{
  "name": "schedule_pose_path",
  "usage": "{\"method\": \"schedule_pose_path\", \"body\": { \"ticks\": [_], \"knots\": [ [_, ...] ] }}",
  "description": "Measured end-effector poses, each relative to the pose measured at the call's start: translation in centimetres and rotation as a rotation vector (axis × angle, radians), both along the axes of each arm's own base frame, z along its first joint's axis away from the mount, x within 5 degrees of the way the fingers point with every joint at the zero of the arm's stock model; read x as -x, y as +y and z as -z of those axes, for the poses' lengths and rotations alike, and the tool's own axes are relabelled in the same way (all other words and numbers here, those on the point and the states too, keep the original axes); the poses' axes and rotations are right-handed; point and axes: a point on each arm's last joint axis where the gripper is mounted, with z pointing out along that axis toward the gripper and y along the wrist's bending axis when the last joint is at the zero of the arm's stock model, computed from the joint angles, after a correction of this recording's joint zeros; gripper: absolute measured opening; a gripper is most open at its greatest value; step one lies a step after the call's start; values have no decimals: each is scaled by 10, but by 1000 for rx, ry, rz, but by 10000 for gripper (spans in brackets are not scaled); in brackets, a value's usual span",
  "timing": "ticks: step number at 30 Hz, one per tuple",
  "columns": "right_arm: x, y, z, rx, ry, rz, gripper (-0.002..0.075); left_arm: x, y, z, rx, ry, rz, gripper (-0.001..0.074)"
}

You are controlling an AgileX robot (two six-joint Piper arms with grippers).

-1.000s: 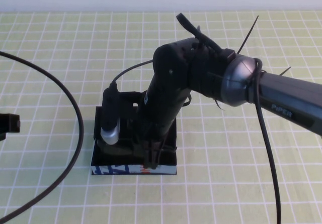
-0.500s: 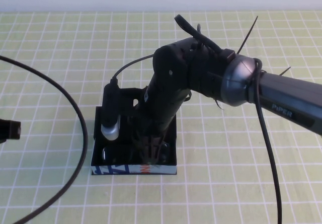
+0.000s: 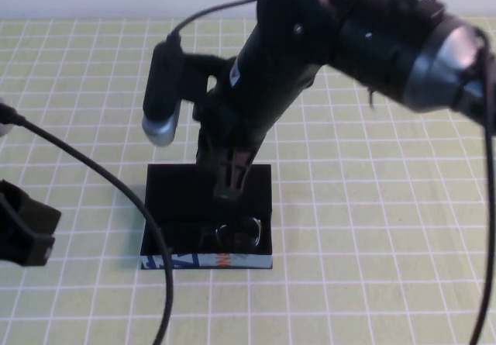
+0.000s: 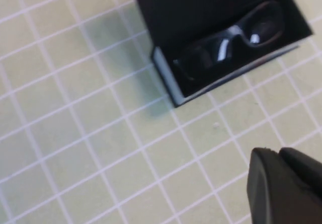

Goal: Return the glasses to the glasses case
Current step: Place the glasses in the glasses case, then close the glasses case

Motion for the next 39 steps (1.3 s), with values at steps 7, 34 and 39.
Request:
{"method": "schedule_pose_path", "body": {
  "ticks": [7, 34, 39],
  "knots": [
    [6, -25, -37, -35, -42, 171, -13, 6, -10, -1, 5, -8, 166, -3],
    [-64, -97, -32, -261, 187, 650, -16, -24, -43, 33, 29, 151, 461, -3],
    [-84, -96, -8, -312, 291, 690, -16, -37, -45, 36, 20, 73, 460, -3]
  ]
}}
